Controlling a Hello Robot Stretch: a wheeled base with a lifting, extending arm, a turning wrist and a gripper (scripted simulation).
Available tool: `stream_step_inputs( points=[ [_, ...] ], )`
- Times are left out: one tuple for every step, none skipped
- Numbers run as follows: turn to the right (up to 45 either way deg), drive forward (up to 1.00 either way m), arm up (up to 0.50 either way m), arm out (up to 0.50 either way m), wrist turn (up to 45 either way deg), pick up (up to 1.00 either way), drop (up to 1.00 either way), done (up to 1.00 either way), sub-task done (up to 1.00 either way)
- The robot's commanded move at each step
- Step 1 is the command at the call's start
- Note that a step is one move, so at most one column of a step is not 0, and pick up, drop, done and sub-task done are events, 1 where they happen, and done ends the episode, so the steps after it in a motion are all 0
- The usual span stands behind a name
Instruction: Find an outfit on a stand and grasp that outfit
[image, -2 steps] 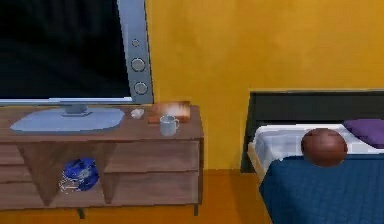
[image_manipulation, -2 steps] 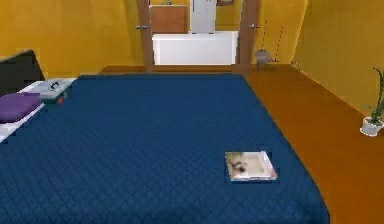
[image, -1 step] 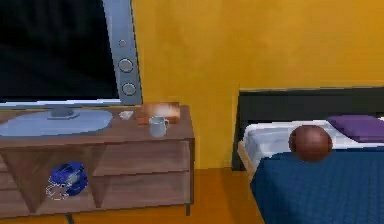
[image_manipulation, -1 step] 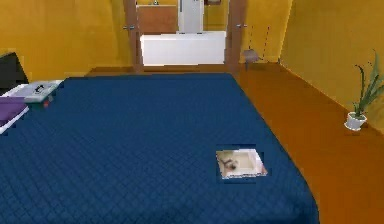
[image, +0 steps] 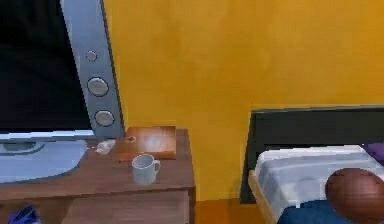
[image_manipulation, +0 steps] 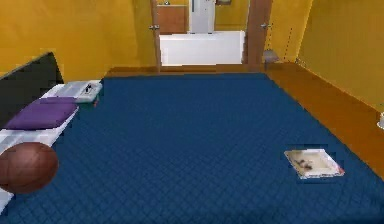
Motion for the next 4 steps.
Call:
stream_step_inputs(
  points=[
    [-45.0, 0.00, 0.00, 0.00, 0.0, 0.00, 0.00, 0.00, 0.00],
    [-45.0, 0.00, 0.00, 0.00, 0.0, 0.00, 0.00, 0.00, 0.00],
    [-12.0, 0.00, 0.00, 0.00, 0.0, 0.00, 0.00, 0.00, 0.00],
    [45.0, 0.00, 0.00, 0.00, 0.0, 0.00, 0.00, 0.00, 0.00]
  ],
)
